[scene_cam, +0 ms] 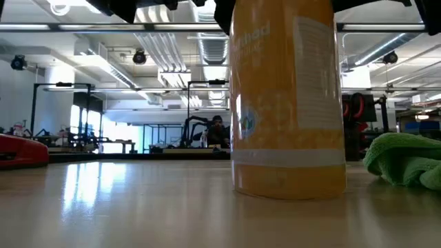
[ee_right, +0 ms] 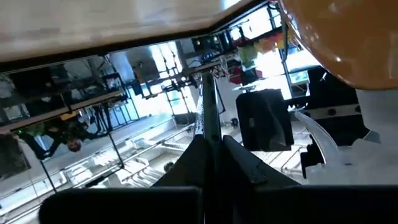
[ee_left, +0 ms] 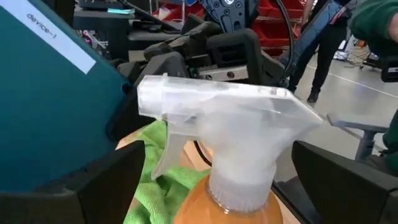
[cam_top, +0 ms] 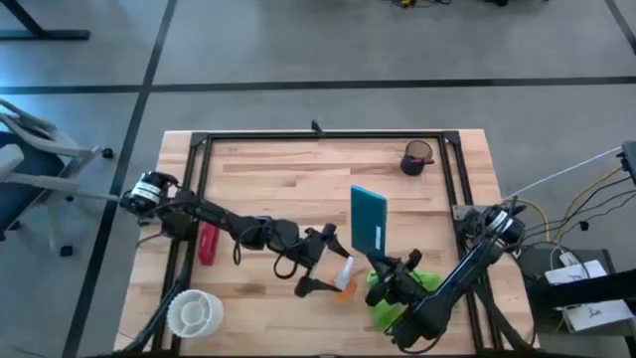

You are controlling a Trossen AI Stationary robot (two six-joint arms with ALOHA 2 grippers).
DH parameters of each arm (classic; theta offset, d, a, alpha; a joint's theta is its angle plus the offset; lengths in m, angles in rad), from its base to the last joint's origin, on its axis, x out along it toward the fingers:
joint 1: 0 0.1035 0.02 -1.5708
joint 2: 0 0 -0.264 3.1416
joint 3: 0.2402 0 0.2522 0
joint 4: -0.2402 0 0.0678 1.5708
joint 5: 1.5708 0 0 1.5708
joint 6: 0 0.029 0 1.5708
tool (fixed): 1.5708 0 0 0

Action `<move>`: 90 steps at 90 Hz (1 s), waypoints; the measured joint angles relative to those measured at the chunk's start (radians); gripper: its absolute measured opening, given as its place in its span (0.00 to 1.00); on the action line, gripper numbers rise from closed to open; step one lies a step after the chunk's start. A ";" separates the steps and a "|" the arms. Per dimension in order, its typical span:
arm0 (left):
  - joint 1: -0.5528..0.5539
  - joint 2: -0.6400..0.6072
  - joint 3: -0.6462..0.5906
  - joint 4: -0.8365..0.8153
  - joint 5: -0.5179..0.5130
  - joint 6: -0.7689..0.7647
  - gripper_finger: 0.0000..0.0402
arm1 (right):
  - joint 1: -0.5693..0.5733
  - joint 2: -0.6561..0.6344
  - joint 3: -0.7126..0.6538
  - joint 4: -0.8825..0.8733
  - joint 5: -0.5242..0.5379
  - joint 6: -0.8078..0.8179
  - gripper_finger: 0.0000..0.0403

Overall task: Apply microfiber cloth
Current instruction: Spray the back of the blue cellphone with the yellow spray bottle

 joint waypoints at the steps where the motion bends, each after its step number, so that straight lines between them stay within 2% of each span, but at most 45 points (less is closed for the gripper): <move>1: 0.000 0.000 0.000 0.000 0.000 0.000 0.97 | 0.000 0.000 0.000 -0.002 0.002 0.006 0.02; 28: -0.007 0.000 0.000 0.000 0.000 0.000 0.94 | 0.000 -0.002 0.000 -0.009 -0.006 0.046 0.02; 64: -0.007 0.000 -0.001 0.002 0.002 0.005 0.54 | 0.000 -0.002 0.000 -0.008 -0.010 0.055 0.02; 90: -0.007 0.000 -0.002 0.000 0.002 0.010 0.39 | 0.000 -0.002 0.000 -0.008 -0.030 0.073 0.02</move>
